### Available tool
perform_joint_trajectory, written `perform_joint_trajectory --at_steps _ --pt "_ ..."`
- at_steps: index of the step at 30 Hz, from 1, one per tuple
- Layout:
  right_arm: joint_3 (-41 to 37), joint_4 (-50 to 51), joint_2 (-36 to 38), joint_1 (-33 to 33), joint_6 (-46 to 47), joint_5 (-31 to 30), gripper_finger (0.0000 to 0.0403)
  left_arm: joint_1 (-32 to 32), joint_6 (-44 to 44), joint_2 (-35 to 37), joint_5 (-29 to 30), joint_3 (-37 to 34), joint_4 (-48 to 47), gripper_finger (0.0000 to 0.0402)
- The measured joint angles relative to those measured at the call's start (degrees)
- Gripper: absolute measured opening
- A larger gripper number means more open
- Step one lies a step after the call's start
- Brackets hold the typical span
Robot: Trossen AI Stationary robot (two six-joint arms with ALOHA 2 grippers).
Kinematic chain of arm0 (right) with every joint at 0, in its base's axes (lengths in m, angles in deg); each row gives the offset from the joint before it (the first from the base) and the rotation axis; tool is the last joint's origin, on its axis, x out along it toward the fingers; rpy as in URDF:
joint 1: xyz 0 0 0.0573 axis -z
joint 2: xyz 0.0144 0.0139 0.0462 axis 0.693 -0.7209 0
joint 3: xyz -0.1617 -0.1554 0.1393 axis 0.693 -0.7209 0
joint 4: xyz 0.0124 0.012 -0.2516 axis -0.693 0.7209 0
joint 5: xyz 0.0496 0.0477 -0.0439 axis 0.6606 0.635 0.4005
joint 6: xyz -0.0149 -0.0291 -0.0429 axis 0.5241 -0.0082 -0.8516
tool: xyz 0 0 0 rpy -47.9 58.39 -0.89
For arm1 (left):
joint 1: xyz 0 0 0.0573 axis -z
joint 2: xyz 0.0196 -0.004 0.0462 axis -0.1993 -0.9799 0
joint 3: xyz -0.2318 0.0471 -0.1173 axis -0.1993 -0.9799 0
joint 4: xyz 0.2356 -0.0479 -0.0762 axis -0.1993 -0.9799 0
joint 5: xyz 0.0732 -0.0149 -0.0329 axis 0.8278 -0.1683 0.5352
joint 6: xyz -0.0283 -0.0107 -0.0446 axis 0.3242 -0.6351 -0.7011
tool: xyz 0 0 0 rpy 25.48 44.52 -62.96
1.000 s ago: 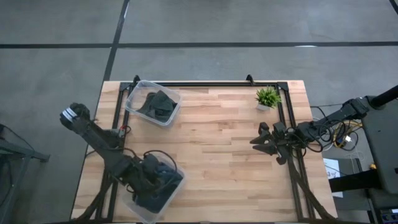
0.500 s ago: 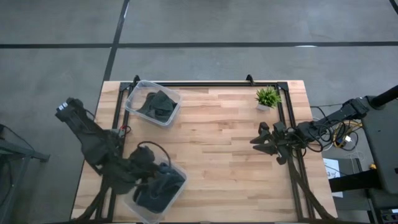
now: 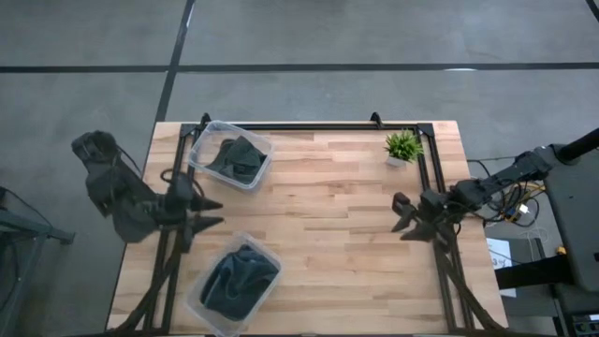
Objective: Pick & Place hat
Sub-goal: Return to Home Position
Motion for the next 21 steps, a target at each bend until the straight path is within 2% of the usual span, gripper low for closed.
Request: perform_joint_trajectory --at_steps 5,12,21 --pt "0.00 0.30 3.22 0.04 -2.99 0.36 0.0132 -0.02 1.33 10.32 0.95 -10.77 6.07 0.0179" --pt "0.00 1.37 7.39 0.03 -5.14 0.41 0.0126 -0.04 15.04 25.15 -1.18 -26.05 23.13 0.0179" --pt "0.00 3.71 9.01 0.01 -4.75 0.34 0.0123 -0.17 25.45 39.37 -1.35 -39.30 33.63 0.0179"
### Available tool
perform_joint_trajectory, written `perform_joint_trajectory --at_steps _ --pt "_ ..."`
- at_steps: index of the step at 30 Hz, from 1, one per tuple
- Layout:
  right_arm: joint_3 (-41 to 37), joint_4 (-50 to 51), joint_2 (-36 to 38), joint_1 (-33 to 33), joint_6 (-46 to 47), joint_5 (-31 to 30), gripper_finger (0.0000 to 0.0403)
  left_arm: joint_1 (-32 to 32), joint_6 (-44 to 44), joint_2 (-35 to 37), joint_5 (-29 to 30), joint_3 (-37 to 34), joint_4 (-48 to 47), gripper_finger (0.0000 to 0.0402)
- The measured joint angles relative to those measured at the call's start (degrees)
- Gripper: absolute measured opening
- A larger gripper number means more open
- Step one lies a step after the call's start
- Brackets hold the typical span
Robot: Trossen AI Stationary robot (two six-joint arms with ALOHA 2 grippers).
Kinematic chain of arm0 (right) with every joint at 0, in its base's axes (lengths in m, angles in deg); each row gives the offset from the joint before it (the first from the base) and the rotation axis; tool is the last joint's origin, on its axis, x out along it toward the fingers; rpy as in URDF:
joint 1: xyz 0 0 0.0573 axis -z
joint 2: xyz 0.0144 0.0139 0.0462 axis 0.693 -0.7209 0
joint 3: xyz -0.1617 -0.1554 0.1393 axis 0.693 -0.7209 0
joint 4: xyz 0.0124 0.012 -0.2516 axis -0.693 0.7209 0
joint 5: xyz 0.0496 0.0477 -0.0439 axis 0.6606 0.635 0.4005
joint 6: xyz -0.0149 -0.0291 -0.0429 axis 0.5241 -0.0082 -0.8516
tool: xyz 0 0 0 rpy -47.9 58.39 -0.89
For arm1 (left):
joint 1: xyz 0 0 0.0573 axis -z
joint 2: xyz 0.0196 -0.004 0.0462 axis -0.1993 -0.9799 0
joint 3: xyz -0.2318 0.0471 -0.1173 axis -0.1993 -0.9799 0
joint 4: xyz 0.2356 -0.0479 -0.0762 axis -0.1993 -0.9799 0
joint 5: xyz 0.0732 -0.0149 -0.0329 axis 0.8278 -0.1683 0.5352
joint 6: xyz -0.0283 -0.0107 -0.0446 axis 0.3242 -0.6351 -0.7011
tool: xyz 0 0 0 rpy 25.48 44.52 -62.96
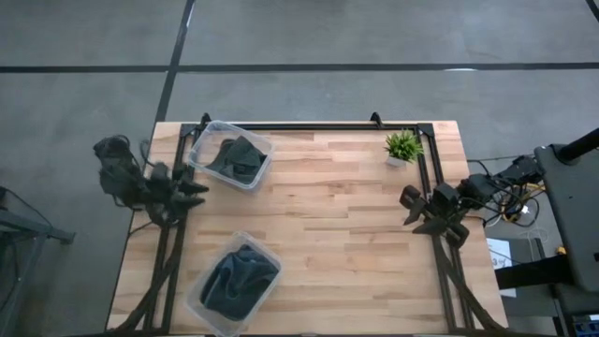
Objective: Pick & Place hat
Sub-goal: Return to Home Position
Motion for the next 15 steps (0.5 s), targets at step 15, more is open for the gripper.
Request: perform_joint_trajectory --at_steps 15 --pt "0.00 -0.05 -0.07 0.00 -2.75 3.27 0.0123 -2.30 5.43 4.25 -3.74 -21.29 28.13 0.0179"
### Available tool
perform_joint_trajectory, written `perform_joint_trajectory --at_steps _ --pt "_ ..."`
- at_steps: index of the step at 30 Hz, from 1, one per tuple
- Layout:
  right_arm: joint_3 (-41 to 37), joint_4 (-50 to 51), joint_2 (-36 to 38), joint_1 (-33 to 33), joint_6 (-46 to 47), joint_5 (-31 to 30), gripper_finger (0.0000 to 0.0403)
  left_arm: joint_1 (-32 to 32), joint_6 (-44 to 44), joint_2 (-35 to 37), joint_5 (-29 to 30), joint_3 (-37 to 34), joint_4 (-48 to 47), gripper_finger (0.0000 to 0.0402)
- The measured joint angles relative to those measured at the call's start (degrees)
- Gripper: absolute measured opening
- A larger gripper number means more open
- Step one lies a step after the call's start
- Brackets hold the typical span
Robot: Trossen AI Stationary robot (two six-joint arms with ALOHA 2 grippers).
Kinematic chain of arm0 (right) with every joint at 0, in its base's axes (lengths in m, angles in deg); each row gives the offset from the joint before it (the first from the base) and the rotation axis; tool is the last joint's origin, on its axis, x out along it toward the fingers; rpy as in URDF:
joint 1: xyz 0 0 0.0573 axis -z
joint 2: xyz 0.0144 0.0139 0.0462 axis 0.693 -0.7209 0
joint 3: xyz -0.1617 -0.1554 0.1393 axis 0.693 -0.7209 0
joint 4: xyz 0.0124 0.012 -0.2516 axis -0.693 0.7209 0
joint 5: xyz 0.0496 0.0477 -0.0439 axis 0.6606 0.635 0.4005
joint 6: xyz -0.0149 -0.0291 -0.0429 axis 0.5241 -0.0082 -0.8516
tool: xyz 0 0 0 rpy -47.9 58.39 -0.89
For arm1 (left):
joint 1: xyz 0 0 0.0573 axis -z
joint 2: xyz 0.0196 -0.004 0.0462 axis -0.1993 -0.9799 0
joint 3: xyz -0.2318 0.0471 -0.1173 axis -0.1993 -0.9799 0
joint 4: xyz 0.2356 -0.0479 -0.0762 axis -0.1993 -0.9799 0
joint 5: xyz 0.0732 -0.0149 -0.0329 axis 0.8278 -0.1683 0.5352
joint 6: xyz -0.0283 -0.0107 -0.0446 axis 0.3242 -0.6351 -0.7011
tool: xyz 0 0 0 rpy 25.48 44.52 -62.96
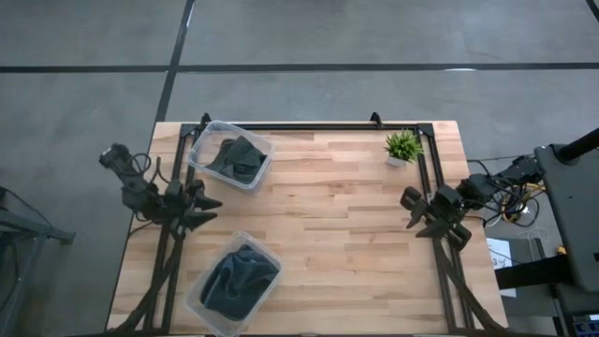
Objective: Pick & Place hat
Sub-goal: Return to Home Position
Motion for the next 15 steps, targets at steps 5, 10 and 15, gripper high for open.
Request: perform_joint_trajectory --at_steps 5,10,15 --pt "0.00 -0.03 -0.03 0.02 -0.19 5.24 0.0126 -3.73 0.99 0.11 -5.02 -1.21 0.06 0.0179" --pt "0.00 -0.07 -0.01 0.00 -0.22 7.55 0.0132 -9.27 3.86 0.76 -11.60 -2.55 0.03 0.0179" --pt "0.00 -0.10 -0.59 0.00 -5.63 10.53 0.0130 -13.73 4.79 1.39 -17.36 -4.76 -0.41 0.0179"
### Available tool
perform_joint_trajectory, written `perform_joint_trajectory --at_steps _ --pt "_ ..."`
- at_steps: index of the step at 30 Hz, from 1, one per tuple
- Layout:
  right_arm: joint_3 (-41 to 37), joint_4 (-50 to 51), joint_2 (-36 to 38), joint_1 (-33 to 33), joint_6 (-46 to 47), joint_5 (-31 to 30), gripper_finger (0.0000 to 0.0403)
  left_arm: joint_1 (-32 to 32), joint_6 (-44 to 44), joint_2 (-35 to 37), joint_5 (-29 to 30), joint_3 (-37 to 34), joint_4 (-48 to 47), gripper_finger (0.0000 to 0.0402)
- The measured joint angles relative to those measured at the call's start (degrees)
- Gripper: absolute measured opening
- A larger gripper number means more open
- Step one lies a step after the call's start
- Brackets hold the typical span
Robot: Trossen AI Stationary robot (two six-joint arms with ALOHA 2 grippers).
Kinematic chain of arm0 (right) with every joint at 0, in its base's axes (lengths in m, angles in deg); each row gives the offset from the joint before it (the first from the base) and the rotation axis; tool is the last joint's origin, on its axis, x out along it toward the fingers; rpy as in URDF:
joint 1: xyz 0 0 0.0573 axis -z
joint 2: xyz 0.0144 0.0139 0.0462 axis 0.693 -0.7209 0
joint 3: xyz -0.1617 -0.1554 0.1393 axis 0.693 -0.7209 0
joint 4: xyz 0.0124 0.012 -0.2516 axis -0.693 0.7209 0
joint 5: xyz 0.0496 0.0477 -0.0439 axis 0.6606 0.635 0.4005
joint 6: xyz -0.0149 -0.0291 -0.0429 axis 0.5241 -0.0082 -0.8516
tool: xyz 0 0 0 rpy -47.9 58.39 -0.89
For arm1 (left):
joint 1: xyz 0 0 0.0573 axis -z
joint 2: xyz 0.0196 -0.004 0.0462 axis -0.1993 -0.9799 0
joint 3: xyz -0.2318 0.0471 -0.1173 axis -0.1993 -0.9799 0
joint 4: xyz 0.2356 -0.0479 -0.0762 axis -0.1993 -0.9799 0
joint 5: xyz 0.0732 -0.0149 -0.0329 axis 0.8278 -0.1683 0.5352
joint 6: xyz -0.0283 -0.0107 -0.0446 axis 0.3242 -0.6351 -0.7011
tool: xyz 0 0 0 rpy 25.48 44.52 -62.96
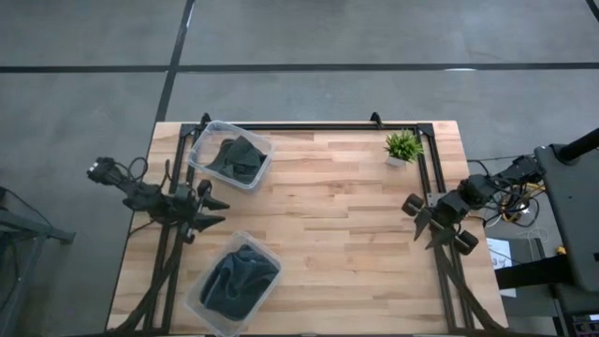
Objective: Pick & Place hat
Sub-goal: Return to Home Position
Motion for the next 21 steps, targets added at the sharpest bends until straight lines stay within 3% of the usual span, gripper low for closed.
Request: perform_joint_trajectory --at_steps 10,15,21 --pt "-4.27 -5.03 -3.42 0.04 -0.09 -0.02 0.0127 -0.71 -5.50 1.09 -1.51 -5.61 0.43 0.0179" --pt "-7.07 -8.69 -2.79 0.04 4.67 0.21 0.0133 -0.71 -2.60 1.90 -1.49 -5.20 0.18 0.0179" --pt "-5.70 -6.98 2.96 0.15 5.19 7.27 0.0132 -0.69 -0.85 3.92 -1.49 -4.60 -1.53 0.0179"
